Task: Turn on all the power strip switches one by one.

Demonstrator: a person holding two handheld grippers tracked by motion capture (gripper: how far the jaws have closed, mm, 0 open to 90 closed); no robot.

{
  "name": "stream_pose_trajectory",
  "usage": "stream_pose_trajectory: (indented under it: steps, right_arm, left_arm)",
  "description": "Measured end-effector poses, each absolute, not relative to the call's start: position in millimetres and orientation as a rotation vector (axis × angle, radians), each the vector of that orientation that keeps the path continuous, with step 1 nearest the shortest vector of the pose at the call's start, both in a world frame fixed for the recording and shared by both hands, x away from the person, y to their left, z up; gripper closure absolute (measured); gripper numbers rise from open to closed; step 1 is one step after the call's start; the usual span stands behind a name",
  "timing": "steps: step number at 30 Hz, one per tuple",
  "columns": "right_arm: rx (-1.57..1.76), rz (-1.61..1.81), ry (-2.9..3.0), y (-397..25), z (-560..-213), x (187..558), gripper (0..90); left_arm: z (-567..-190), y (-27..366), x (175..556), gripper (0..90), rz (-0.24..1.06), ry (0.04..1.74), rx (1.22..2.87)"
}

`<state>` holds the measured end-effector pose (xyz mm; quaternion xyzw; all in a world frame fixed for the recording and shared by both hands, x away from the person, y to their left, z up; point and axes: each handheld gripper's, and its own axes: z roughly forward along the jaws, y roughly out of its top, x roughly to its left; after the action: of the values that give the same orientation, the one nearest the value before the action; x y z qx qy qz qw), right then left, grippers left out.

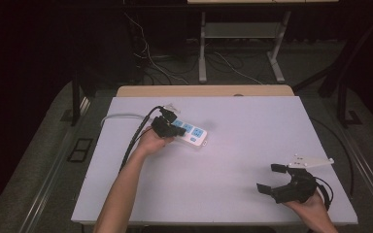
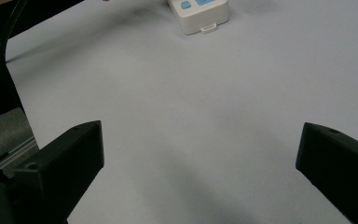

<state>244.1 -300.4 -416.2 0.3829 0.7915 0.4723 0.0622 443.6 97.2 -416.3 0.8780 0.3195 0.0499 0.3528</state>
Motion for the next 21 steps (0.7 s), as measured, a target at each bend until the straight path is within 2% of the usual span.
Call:
stream_pose_trajectory:
  steps: [5,21]
  right_arm:
    - [1.156,1.429,2.393,-300.6,-416.0,244.0,0.7]
    - [1.160,1.431,2.385,-301.9,-415.5,244.1,0.7]
  left_arm:
    - [-414.8,93.2,441.2,89.8,0.171,0.803,2.305]
    - [-416.0,94.5,441.1,89.6,0.155,0.844,2.276]
